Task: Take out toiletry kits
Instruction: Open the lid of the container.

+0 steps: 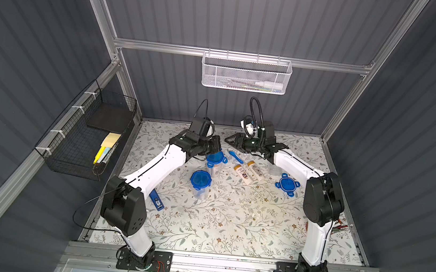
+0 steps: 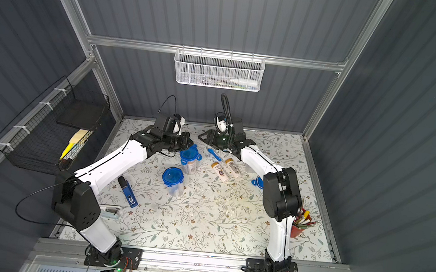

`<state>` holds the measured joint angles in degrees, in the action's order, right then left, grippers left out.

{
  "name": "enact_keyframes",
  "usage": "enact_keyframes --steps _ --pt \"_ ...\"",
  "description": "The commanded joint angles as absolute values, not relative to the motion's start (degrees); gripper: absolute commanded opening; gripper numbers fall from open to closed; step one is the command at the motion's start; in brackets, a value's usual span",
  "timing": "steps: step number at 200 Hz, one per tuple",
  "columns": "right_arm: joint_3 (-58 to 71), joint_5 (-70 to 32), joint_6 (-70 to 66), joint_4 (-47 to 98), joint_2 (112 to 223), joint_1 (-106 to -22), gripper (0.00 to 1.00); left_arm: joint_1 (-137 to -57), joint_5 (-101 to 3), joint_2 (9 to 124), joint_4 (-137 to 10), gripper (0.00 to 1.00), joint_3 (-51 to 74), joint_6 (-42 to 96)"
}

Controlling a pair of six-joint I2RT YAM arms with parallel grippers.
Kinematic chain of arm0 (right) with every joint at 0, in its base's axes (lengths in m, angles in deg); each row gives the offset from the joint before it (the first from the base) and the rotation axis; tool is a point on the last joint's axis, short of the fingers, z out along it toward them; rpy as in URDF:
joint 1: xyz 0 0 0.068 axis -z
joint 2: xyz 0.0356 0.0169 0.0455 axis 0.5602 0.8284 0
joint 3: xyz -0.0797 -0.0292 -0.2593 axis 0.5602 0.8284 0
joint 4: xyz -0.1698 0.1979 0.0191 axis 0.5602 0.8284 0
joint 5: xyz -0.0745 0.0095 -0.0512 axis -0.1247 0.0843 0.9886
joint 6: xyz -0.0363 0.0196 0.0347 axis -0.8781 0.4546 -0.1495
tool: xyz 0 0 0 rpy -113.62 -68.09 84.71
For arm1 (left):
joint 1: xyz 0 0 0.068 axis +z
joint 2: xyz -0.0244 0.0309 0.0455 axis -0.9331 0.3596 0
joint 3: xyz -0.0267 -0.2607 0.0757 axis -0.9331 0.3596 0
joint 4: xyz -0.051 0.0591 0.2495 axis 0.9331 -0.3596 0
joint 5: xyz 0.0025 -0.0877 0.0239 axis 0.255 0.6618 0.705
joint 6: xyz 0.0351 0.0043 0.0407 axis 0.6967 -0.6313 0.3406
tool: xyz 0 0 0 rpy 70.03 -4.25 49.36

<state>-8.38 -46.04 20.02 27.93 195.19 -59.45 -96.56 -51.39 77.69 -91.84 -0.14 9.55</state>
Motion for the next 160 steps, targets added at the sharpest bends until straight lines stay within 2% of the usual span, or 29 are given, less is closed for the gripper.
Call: enact_keyframes --steps 1,81,160 --pt "-8.8 -48.3 18.8 31.0 197.1 -59.7 0.51 -96.2 -52.2 77.1 -94.0 0.00 1.8 10.9" --pt "-6.3 -52.5 26.5 20.8 199.0 -60.9 0.54 -96.2 -53.4 81.8 -91.4 0.00 7.3 9.9" --pt "-8.1 -53.8 28.9 18.6 202.2 -61.9 0.54 -96.2 -53.3 82.8 -90.2 0.00 8.8 9.7"
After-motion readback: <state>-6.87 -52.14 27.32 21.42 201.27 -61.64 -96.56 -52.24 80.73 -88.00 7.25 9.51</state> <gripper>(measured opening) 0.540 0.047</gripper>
